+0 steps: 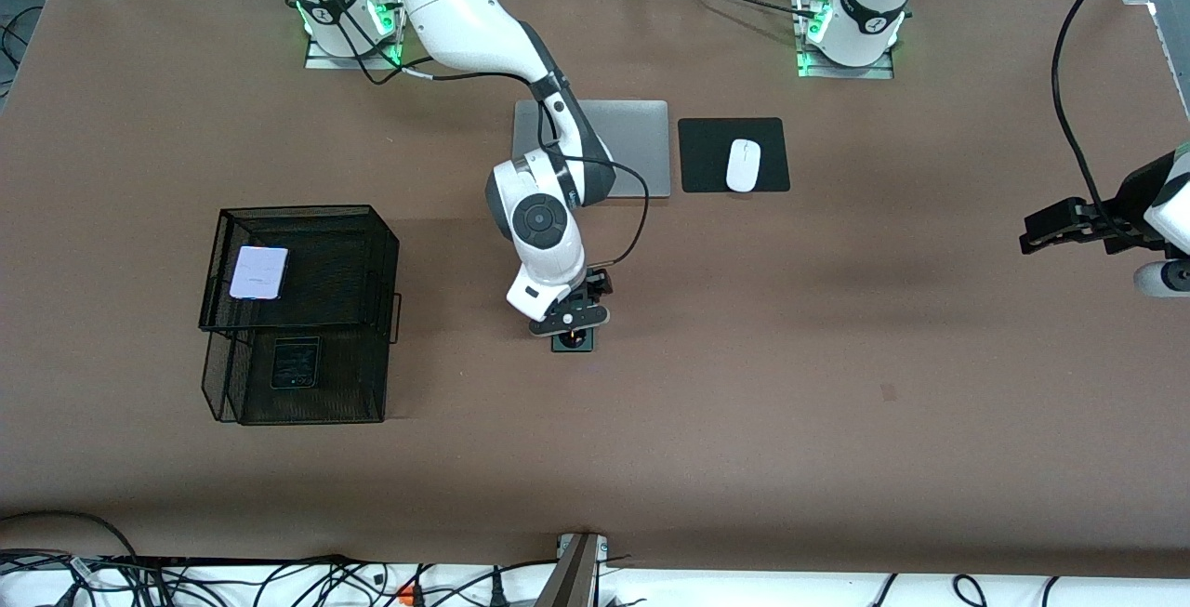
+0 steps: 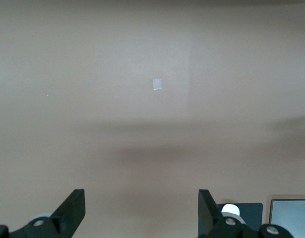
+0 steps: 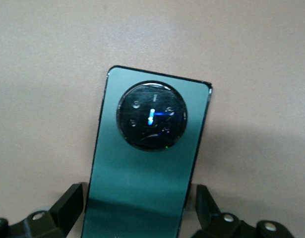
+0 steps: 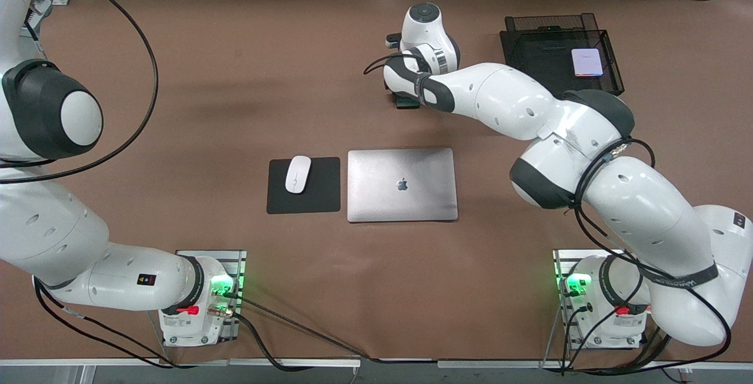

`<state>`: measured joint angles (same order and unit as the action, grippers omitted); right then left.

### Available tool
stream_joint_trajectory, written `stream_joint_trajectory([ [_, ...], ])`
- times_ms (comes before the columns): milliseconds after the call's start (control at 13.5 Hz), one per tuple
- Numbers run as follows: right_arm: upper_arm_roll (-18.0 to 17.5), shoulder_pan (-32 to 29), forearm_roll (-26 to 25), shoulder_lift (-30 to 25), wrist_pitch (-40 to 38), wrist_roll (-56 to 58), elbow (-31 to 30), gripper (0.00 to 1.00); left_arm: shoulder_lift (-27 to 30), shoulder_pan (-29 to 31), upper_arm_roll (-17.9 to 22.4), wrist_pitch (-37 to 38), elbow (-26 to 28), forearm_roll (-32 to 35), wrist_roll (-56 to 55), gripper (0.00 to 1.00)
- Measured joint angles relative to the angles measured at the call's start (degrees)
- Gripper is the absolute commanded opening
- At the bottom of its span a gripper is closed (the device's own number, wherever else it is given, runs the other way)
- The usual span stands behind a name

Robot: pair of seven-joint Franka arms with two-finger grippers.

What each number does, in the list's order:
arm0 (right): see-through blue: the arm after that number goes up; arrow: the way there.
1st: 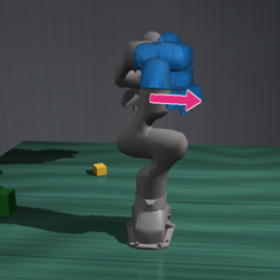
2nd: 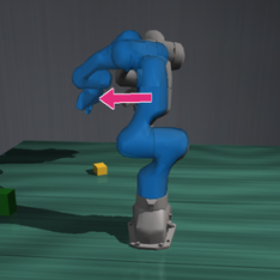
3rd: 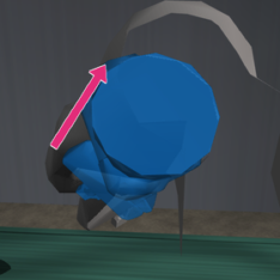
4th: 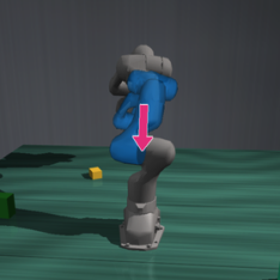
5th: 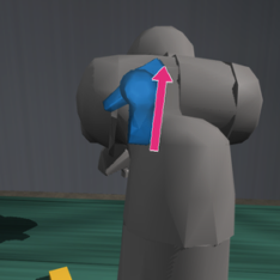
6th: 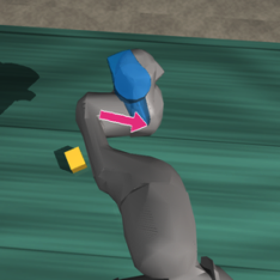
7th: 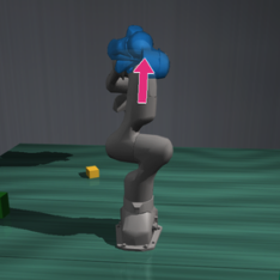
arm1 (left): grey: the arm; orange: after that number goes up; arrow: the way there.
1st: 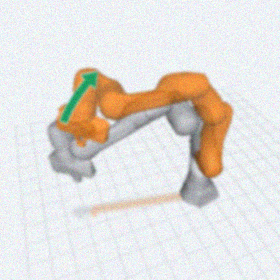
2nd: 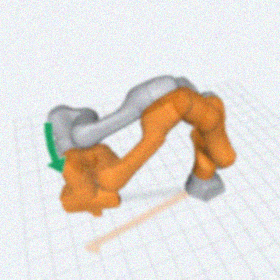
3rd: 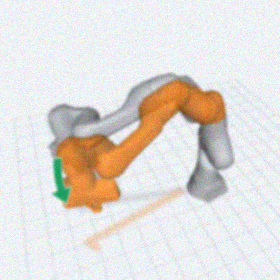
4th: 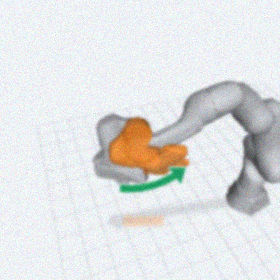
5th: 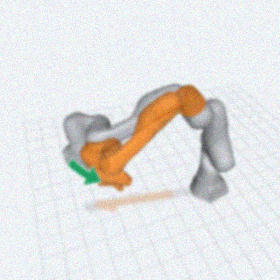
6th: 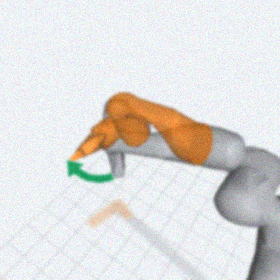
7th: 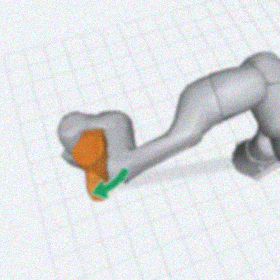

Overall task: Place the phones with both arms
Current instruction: 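Lift the green phone with the right gripper while the left gripper withdraws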

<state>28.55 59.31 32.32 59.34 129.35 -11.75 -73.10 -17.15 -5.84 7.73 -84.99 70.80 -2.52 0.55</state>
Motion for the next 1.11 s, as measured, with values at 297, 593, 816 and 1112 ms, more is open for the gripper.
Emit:
stream_joint_trajectory([
  [297,0.0,0.6,-1.3,0.1,1.0,1.4,-0.5,1.00,2.9,3.2,-4.8,0.0,2.8,0.0,-0.1,1.00],
  [593,0.0,0.7,-1.4,0.1,1.6,4.0,-0.8,0.92,7.3,9.8,-11.6,-0.2,6.1,0.0,-0.1,1.00],
  [816,0.1,0.7,-1.4,-0.1,1.9,5.6,-0.8,0.44,10.5,10.1,-12.3,-1.8,9.6,0.0,-0.1,1.00],
  [1112,0.2,0.8,-1.5,-0.4,1.7,6.5,-1.1,0.28,12.4,10.1,-12.5,-4.6,13.1,0.0,-0.1,1.00],
])
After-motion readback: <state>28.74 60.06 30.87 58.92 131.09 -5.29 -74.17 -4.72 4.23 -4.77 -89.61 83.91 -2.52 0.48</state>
